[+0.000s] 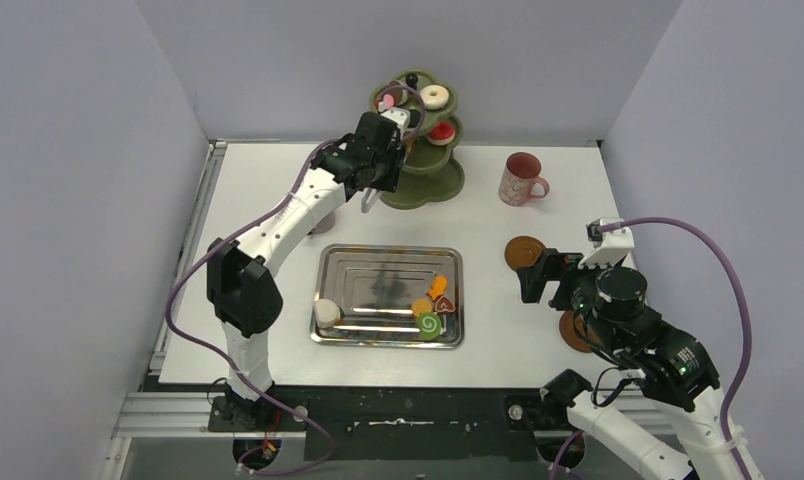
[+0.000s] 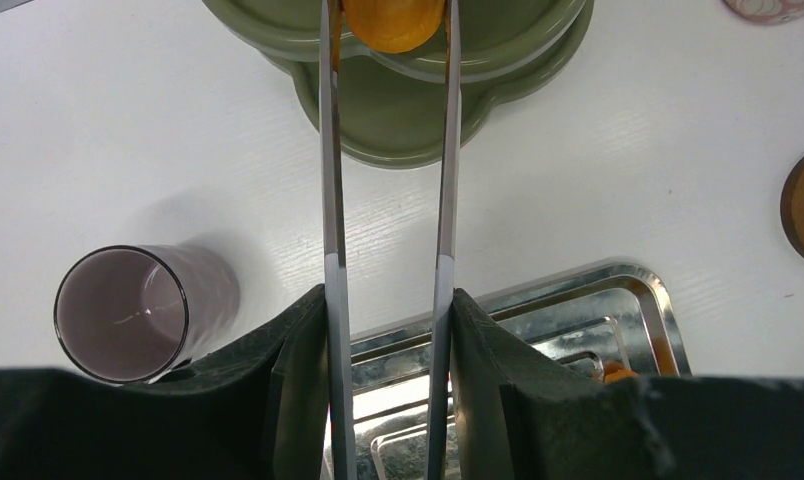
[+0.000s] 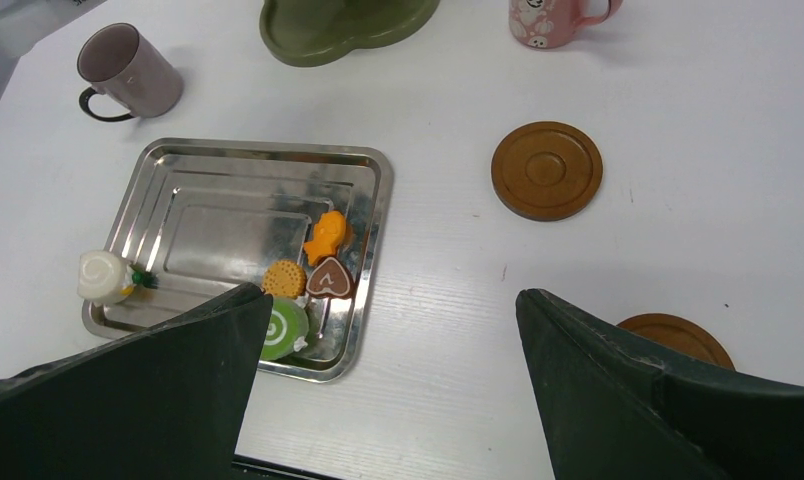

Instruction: Serve the afternoon tea

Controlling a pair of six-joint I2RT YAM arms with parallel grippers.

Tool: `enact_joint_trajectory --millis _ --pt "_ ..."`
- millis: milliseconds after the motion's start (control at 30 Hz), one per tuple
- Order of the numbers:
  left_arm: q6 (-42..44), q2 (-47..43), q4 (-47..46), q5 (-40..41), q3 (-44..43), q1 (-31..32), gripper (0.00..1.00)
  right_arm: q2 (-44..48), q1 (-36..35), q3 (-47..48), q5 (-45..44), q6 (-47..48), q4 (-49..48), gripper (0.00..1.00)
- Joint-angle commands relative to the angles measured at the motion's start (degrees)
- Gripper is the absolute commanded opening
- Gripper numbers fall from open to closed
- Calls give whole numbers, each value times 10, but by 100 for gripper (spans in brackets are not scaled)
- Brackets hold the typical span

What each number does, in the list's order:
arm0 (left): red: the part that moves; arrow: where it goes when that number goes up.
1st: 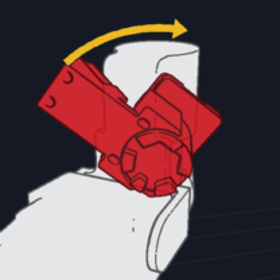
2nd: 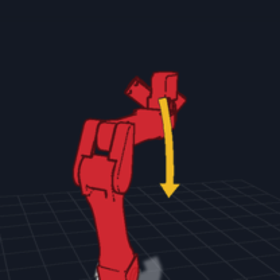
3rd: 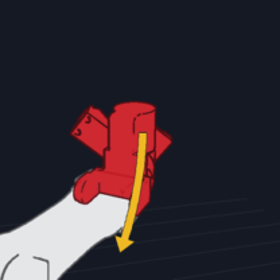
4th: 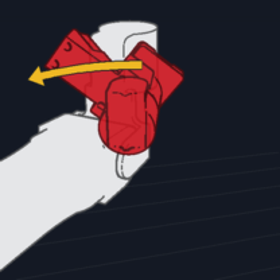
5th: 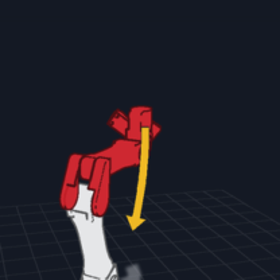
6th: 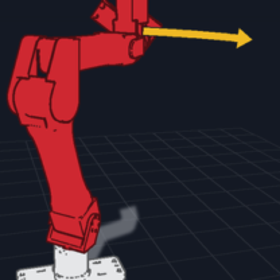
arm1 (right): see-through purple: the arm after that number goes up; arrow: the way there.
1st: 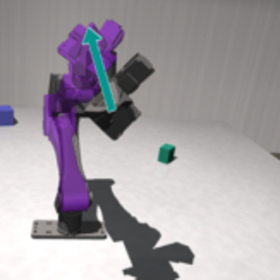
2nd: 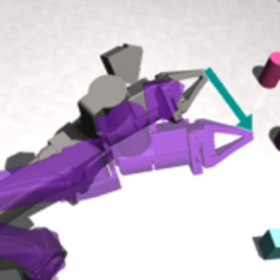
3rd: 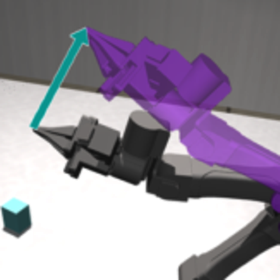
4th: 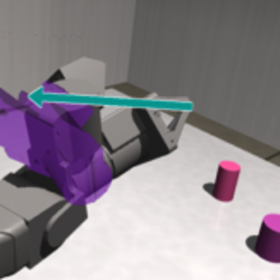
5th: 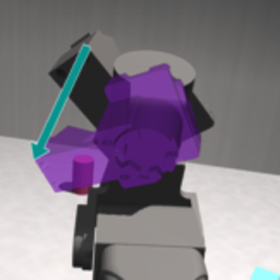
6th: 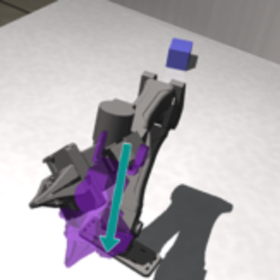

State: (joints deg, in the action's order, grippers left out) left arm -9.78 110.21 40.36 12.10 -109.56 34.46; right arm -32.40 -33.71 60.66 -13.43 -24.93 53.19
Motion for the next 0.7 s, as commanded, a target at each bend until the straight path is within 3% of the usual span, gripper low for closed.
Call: enact_joint_trajectory --millis 0,667 --pt "11 4 -59 8 -33 -4 37 2 4 23 -5 -4 -25 100" --pt "32 20 -54 16 -54 -6 52 5 3 34 -10 1 -13 100"
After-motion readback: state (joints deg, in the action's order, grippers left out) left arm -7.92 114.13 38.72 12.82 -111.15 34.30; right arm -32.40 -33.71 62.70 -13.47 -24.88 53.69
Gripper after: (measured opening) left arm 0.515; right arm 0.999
